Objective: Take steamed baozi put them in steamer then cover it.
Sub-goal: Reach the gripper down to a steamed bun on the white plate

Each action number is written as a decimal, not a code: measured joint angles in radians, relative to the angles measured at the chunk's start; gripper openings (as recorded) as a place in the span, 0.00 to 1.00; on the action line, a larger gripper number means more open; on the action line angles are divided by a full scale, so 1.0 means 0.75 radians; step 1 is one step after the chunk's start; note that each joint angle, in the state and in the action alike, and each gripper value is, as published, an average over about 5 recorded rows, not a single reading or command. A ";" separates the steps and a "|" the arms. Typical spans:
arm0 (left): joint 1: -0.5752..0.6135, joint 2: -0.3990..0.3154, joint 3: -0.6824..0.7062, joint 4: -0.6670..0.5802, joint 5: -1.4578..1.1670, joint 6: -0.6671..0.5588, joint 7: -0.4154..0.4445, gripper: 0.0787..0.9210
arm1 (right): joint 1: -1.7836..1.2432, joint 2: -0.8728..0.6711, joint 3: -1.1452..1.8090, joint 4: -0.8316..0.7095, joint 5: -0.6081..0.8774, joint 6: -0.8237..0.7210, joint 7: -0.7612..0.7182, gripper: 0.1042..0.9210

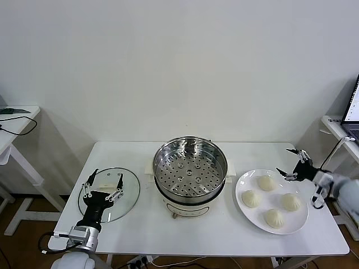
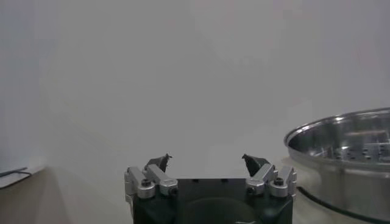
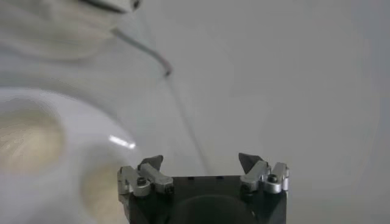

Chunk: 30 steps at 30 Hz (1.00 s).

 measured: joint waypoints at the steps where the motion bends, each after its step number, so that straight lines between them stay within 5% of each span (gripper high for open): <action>1: 0.000 -0.001 0.002 -0.001 0.002 0.000 -0.001 0.88 | 0.056 -0.013 -0.058 -0.007 -0.002 -0.020 -0.049 0.88; 12: 0.001 -0.008 0.015 -0.009 0.018 -0.003 -0.004 0.88 | 0.486 -0.037 -0.533 -0.099 -0.058 -0.240 -0.406 0.88; 30: -0.007 -0.014 0.015 0.022 0.025 -0.007 -0.004 0.88 | 0.681 0.173 -0.771 -0.342 -0.114 -0.329 -0.448 0.88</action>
